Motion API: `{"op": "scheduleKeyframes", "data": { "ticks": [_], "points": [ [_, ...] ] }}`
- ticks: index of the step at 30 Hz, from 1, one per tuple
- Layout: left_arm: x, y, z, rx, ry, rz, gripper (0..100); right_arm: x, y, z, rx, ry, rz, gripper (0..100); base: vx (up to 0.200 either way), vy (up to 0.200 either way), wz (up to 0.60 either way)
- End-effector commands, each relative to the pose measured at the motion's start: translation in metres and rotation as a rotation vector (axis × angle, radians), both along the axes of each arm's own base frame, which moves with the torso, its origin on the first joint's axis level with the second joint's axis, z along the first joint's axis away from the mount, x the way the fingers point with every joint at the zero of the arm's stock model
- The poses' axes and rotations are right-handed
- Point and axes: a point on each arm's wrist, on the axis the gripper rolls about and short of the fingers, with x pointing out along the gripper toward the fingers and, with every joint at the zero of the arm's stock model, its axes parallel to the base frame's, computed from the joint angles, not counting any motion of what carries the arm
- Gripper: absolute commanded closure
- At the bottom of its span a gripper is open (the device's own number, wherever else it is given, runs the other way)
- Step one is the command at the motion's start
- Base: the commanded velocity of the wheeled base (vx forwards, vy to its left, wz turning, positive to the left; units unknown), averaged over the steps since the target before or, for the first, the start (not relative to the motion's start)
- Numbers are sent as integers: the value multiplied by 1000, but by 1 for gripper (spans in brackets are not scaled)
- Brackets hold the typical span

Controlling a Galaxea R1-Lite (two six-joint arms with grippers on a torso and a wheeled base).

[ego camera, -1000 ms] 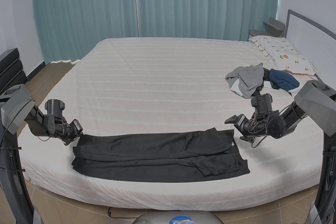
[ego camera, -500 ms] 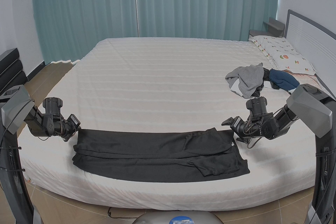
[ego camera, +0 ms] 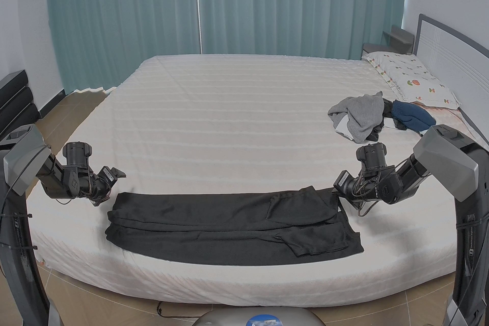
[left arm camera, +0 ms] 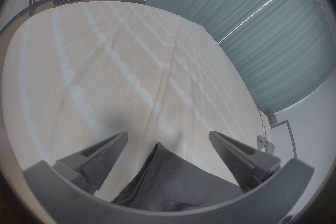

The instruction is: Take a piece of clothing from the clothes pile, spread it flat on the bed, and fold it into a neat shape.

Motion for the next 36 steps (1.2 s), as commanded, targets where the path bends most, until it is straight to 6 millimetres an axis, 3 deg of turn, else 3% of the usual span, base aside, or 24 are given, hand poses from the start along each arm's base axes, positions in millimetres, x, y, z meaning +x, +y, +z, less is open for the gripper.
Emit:
{"op": "scheduleKeyframes", "data": {
  "ticks": [1,3,6,7,12,16,22,27,28,36],
  "points": [
    [-1,1,-1,-3,7,3,0,1,-2,1,1,-3,-7,100,0,0,0],
    [-3,1,-1,-6,10,6,0,1,-4,1,2,-3,-9,100,0,0,0],
    [-21,0,22,-29,21,3,0,-2,-2,1,3,3,-3,100,0,0,0],
    [-27,-1,26,-40,31,-6,0,-3,-1,1,2,5,-2,0,0,0,0],
    [-47,-6,32,-53,81,-9,0,-4,-3,3,0,3,-8,0,0,0,0],
    [-58,-11,25,-65,150,-17,0,-11,-8,23,22,-19,-27,0,0,0,0],
    [-57,-17,21,-65,176,-30,0,-29,-6,54,83,-35,-56,0,0,0,0],
    [-54,-29,9,-61,211,-56,0,-44,-1,59,92,-14,-48,0,0,0,0],
    [-53,-30,7,-59,216,-56,100,-46,2,58,99,-6,-49,0,0,0,0],
    [-55,-29,18,-21,195,-27,100,-62,21,50,105,62,-27,0,0,0,0]
  ]
}}
